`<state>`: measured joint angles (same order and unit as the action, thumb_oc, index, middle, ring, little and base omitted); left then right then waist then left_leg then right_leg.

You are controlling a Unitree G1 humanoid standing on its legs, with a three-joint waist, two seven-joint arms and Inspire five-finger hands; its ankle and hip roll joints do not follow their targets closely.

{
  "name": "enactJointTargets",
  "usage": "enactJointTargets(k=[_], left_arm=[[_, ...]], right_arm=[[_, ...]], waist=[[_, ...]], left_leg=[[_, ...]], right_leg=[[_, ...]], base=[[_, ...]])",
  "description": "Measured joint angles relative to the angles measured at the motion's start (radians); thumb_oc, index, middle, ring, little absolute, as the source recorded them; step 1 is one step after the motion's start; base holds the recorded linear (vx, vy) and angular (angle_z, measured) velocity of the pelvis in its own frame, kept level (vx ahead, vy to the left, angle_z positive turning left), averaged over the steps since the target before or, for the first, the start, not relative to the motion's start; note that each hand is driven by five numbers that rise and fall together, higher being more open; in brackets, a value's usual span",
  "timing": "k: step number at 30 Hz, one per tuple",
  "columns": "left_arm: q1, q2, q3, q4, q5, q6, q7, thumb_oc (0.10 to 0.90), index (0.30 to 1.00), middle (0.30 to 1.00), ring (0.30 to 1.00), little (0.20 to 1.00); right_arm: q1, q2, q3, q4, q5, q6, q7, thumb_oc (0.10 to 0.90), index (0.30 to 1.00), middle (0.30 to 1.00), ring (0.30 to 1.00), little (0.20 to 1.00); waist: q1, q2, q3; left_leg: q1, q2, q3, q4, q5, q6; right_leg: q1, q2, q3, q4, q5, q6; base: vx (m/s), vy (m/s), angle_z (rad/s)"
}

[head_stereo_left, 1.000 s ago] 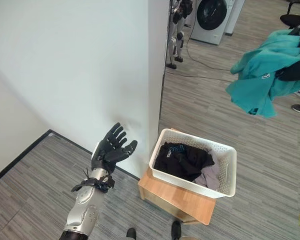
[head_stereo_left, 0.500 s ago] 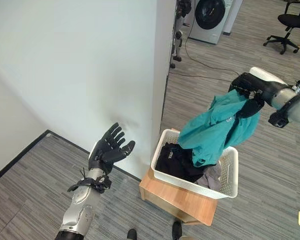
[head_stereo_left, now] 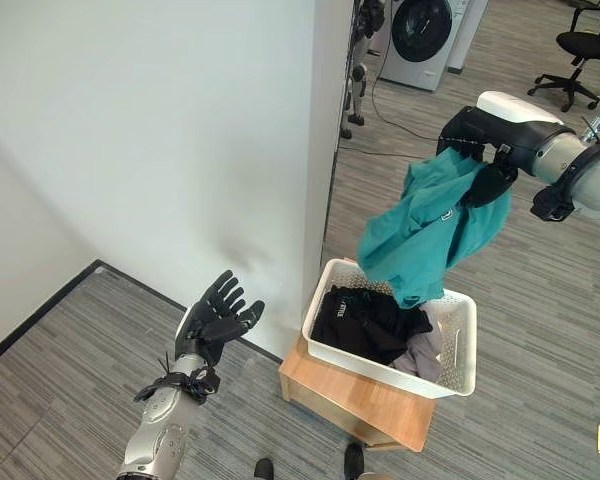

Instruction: Pick up bed clothes into laundry basket.

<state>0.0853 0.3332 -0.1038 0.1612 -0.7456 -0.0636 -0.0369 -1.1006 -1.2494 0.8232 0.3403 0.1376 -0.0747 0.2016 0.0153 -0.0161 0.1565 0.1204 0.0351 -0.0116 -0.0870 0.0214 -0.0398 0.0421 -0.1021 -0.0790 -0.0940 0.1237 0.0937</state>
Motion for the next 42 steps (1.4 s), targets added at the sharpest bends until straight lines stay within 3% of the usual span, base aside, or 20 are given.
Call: enactJointTargets(k=[4,9,13,16,22,24,27,41,42], left_arm=[[0.0,0.0,0.001,0.0,0.0,0.0,0.0,0.8,0.9,0.9,0.9,0.9],[-0.001,-0.003,0.008,0.001,0.0,0.001,0.0,0.8,0.9,0.9,0.9,0.9],[-0.002,-0.004,0.008,0.003,0.0,0.001,0.0,0.8,0.9,0.9,0.9,0.9],[-0.002,-0.006,0.01,0.017,0.0,0.001,0.0,0.8,0.9,0.9,0.9,0.9],[0.012,-0.023,0.037,0.032,0.0,0.001,0.0,0.8,0.9,0.9,0.9,0.9],[0.022,-0.03,0.041,0.032,0.0,0.001,0.0,0.8,0.9,0.9,0.9,0.9],[0.029,-0.031,0.044,0.032,0.0,0.001,0.0,0.8,0.9,0.9,0.9,0.9],[0.03,-0.031,0.048,0.031,0.001,0.001,0.0,0.8,0.9,0.9,0.9,0.9],[0.03,-0.033,0.048,0.031,0.001,0.001,0.0,0.8,0.9,0.9,0.9,0.9]], right_arm=[[-0.022,-0.001,0.01,0.0,0.0,-0.003,0.003,0.4,0.3,0.3,0.3,0.3],[-0.194,-0.081,0.106,0.001,0.005,-0.012,0.0,0.4,0.3,0.3,0.3,0.3],[-0.299,-0.149,0.114,-0.027,0.027,-0.028,-0.028,0.4,0.3,0.3,0.3,0.3],[-0.309,-0.204,0.109,-0.114,0.039,-0.045,-0.034,0.4,0.3,0.3,0.3,0.3],[-0.299,-0.206,0.107,-0.221,0.041,-0.075,-0.031,0.4,0.3,0.3,0.3,0.3],[-0.122,-0.211,-0.069,-0.306,0.044,-0.079,-0.025,0.4,0.3,0.3,0.3,0.3],[-0.018,-0.212,-0.131,-0.355,0.045,-0.083,-0.016,0.4,0.3,0.3,0.3,0.3],[0.138,-0.214,-0.214,-0.352,0.043,-0.047,0.021,0.4,0.3,0.3,0.3,0.3],[0.19,-0.212,-0.267,-0.364,0.043,-0.046,0.026,0.4,0.3,0.3,0.3,0.3]], waist=[[0.002,-0.001,0.001],[-0.001,-0.003,0.003],[-0.003,-0.005,0.004],[-0.006,-0.005,0.004],[-0.03,-0.006,0.005],[-0.03,-0.008,0.004],[-0.03,-0.008,0.005],[-0.032,-0.008,0.005],[-0.03,-0.01,0.006]], left_leg=[[0.0,-0.001,-0.001,0.0,0.0,0.0],[-0.002,-0.001,-0.001,0.0,0.0,0.0],[-0.001,-0.002,0.001,0.0,0.0,0.0],[0.0,-0.001,0.002,0.0,0.0,0.0],[0.002,-0.001,0.004,0.0,0.0,0.0],[0.003,0.0,0.005,0.0,0.0,0.0],[0.002,-0.001,0.005,0.0,-0.001,0.001],[0.0,-0.001,0.006,0.0,-0.002,0.003],[0.0,0.0,0.009,0.0,-0.003,0.004]], right_leg=[[0.001,-0.001,-0.001,0.0,0.0,0.0],[-0.001,-0.001,-0.001,0.0,0.0,0.0],[-0.002,-0.001,0.001,0.0,-0.001,0.001],[-0.001,-0.001,0.002,0.0,-0.001,0.001],[0.0,-0.002,0.004,0.0,-0.001,0.001],[0.0,-0.004,0.005,0.0,-0.001,0.001],[0.0,-0.004,0.005,0.0,-0.001,0.001],[-0.004,-0.003,0.006,0.0,-0.001,0.001],[-0.004,-0.002,0.007,0.0,-0.001,0.001]], base=[[0.0,0.0,0.0],[0.0,0.0,0.0],[0.0,0.0,0.0],[0.0,-0.001,-0.01],[0.0,-0.001,-0.01],[0.0,0.0,0.0],[0.0,0.0,0.0],[0.0,0.0,0.0],[0.0,0.0,0.0]])
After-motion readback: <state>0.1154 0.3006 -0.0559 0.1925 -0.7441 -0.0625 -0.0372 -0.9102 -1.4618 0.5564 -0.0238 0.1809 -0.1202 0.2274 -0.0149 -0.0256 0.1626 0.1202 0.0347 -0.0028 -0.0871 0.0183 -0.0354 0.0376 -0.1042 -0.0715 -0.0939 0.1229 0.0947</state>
